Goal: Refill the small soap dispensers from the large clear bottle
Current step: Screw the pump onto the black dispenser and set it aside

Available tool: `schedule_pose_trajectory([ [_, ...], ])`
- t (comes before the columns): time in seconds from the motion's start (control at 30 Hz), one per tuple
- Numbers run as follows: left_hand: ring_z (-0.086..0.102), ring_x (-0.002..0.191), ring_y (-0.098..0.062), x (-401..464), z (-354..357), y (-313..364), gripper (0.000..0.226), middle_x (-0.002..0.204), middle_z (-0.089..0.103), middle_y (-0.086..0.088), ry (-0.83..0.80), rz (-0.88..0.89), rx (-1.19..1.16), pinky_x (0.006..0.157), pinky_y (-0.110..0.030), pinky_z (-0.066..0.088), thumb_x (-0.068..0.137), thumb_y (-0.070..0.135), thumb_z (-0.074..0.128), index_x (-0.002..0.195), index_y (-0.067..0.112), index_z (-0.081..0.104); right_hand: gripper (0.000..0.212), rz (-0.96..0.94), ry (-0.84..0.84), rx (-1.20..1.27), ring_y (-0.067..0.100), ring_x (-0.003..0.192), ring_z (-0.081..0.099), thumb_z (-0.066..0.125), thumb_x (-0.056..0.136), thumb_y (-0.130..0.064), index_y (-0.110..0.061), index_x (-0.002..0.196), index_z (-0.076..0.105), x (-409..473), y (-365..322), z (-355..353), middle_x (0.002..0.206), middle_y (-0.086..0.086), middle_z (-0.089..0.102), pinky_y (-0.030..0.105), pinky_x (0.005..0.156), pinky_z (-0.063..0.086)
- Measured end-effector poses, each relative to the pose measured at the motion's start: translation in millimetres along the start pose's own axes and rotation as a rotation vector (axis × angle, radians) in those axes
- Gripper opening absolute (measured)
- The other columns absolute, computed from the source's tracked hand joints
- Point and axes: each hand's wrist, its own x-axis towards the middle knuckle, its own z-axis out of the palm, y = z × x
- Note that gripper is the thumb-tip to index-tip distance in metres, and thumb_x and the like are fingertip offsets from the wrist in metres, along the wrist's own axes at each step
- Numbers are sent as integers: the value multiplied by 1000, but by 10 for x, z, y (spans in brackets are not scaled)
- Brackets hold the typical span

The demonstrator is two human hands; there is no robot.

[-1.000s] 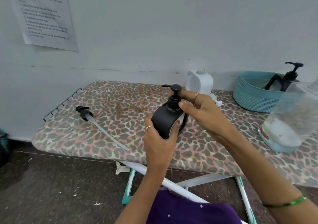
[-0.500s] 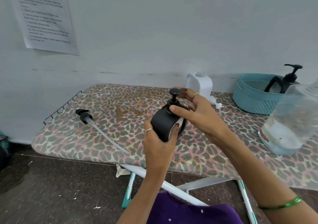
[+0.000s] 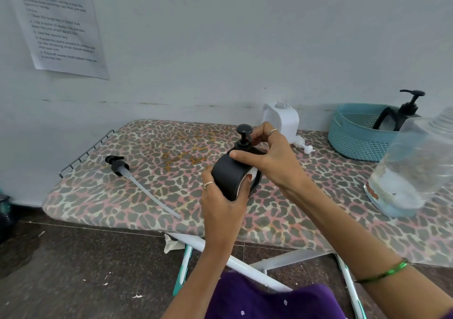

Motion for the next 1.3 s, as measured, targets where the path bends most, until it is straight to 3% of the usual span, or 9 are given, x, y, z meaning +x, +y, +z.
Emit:
schedule_pose_trajectory([
  [0.17,63,87,-7,4,1,16,52,99,59,6,13,2,1,69,-35,58,74,57,65,112,32,38,39,-4,-197,-11,3,117,55,74,80,-19,-20,117,61,44,-25,-172,118,-8,65,24,102,40],
  [0.27,63,90,-9,-1,7,7,51,100,59,10,21,2,13,72,-36,57,75,57,64,111,34,38,29,-12,-221,56,6,110,62,68,84,-3,-18,109,66,30,-78,-212,111,-2,70,25,102,44],
  [0.5,64,89,-13,-6,12,-14,56,101,59,3,20,-5,10,68,-37,58,74,60,64,116,32,39,27,-47,-72,-54,7,74,54,81,73,-18,-13,92,62,14,-93,-55,80,-11,58,28,87,48],
  [0.63,63,88,-10,-3,14,-17,55,102,60,1,23,2,16,69,-32,58,77,50,68,117,24,42,31,-59,-168,-106,7,93,59,78,78,-16,-20,104,62,63,-119,-143,93,-12,61,29,95,46],
  [0.73,63,88,-10,0,14,-16,51,100,61,2,30,7,8,70,-31,57,78,45,70,116,24,42,45,-25,-347,-56,-4,114,55,68,85,-5,-22,125,56,101,-131,-273,118,-9,62,17,100,41],
  [0.83,63,87,-11,0,18,-23,50,99,61,1,33,8,19,71,-33,57,79,43,70,116,24,42,50,-9,-424,-12,-8,117,53,59,88,7,-23,128,51,87,-162,-284,124,-14,59,13,100,40],
  [1.0,64,88,-11,-5,19,-15,49,100,62,1,45,13,11,70,-28,57,80,40,71,115,23,42,46,-18,-290,18,9,111,63,63,83,10,-21,118,60,56,-134,-222,115,2,68,29,103,46],
  [1.2,63,81,-11,-28,71,8,50,95,62,-2,47,17,19,63,-19,54,79,43,70,115,25,40,37,14,-116,2,7,102,66,72,78,4,-10,112,69,-35,-127,-192,107,1,72,30,98,50],
  [1.3,63,84,-11,-12,83,10,52,96,61,1,42,25,20,65,-22,55,78,46,69,116,22,43,36,9,-33,-83,3,103,65,72,80,-1,-12,114,69,-61,-143,-103,106,-5,72,25,99,48],
])
